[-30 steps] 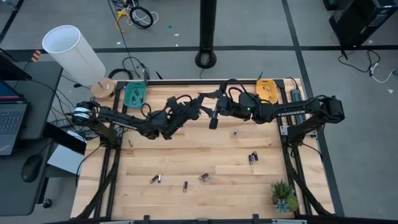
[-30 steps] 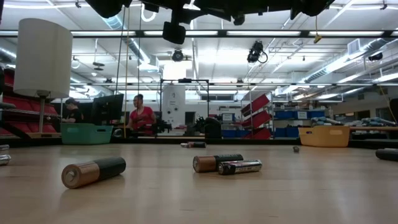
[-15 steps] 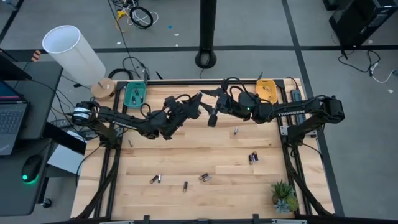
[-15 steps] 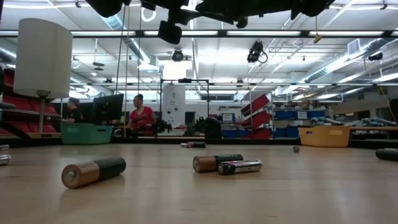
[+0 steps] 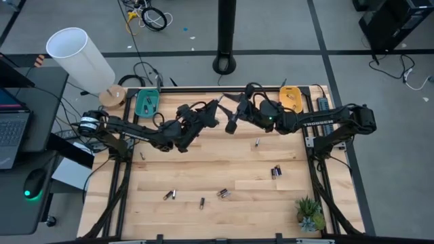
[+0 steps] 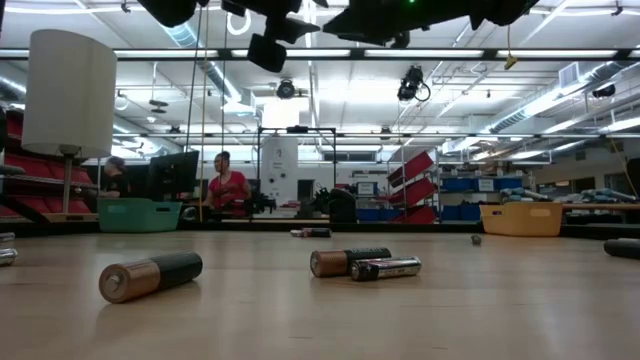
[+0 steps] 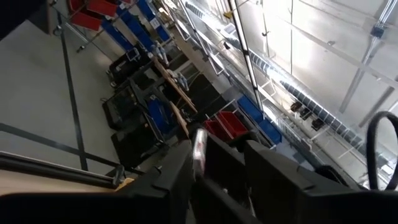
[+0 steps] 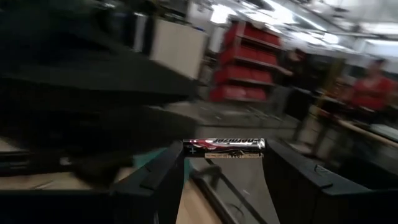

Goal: Sort batteries
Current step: Put the silver battery into the yellow bin

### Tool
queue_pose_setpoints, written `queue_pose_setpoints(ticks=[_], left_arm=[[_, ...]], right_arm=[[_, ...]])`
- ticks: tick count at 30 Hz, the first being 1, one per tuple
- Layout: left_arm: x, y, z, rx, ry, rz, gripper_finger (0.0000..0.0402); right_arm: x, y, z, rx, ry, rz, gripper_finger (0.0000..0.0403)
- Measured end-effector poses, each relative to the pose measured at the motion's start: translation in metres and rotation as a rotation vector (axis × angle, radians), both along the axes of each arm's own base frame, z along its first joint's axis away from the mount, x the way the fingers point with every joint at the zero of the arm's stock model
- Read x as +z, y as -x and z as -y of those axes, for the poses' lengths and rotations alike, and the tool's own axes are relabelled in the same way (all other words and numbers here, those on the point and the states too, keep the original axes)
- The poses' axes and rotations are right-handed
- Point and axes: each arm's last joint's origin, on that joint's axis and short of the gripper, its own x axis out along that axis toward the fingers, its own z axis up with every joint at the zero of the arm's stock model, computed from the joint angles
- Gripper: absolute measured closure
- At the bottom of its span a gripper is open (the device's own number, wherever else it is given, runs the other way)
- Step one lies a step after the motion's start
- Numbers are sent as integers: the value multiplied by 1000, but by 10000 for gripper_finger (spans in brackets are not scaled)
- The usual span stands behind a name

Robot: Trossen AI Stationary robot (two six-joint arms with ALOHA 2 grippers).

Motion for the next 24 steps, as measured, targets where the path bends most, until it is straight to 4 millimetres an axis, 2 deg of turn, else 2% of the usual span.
queue_pose_setpoints(ticks=[5, 10, 15, 24], left_arm=[[-3, -1, 0, 3, -2, -34, 230], [-5, -2, 0, 4, -1, -57, 229], [-5, -2, 0, 6, -2, -58, 229], [-10, -3, -1, 3, 74, -29, 229]], right_arm=[[5, 12, 6, -192, -14, -39, 202], [1, 25, 18, -299, -22, -169, 202], [-11, 40, 30, -422, -44, -351, 202], [-35, 82, 56, -622, -247, -611, 205]])
